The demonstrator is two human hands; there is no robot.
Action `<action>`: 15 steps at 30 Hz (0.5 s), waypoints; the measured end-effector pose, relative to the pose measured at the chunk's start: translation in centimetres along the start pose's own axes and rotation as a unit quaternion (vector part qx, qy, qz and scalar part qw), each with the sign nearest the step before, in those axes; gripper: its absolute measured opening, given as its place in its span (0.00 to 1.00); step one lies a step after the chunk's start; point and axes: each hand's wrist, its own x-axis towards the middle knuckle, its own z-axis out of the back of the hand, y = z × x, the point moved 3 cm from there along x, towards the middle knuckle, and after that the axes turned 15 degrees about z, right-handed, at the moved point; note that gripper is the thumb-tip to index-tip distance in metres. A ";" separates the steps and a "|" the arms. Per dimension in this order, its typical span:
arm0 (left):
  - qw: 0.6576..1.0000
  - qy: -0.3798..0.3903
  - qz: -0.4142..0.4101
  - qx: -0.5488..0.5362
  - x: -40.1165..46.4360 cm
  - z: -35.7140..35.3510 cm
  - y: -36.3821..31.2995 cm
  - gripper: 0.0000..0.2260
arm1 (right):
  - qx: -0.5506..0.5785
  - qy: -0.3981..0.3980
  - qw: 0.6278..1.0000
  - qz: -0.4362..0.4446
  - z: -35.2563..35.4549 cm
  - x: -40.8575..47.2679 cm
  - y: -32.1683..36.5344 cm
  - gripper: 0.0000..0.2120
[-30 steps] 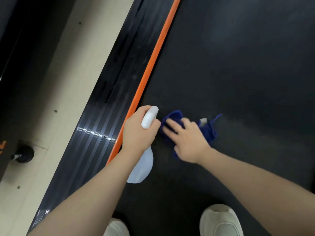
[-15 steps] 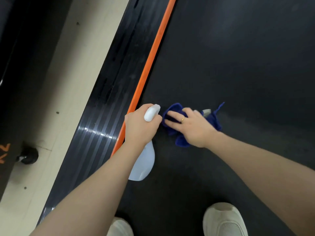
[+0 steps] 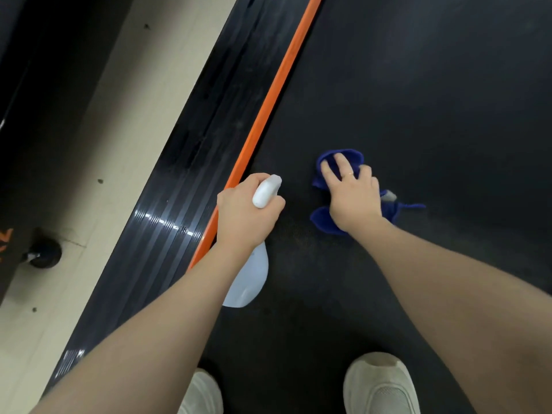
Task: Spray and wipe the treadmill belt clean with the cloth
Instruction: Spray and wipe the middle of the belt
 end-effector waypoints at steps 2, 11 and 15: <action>1.000 -0.002 -0.022 0.008 -0.1 -0.3 0.0 0.07 | -0.005 0.024 0.999 0.037 -0.1 -1.1 1.7 0.34; 0.994 0.007 -0.099 0.035 -1.1 -0.6 0.2 0.12 | 0.001 -0.026 0.998 0.061 -0.8 -0.6 -0.9 0.30; 0.996 0.016 -0.085 0.036 -1.2 -0.9 0.2 0.14 | -0.018 -0.047 0.997 0.064 -1.4 -3.2 1.0 0.34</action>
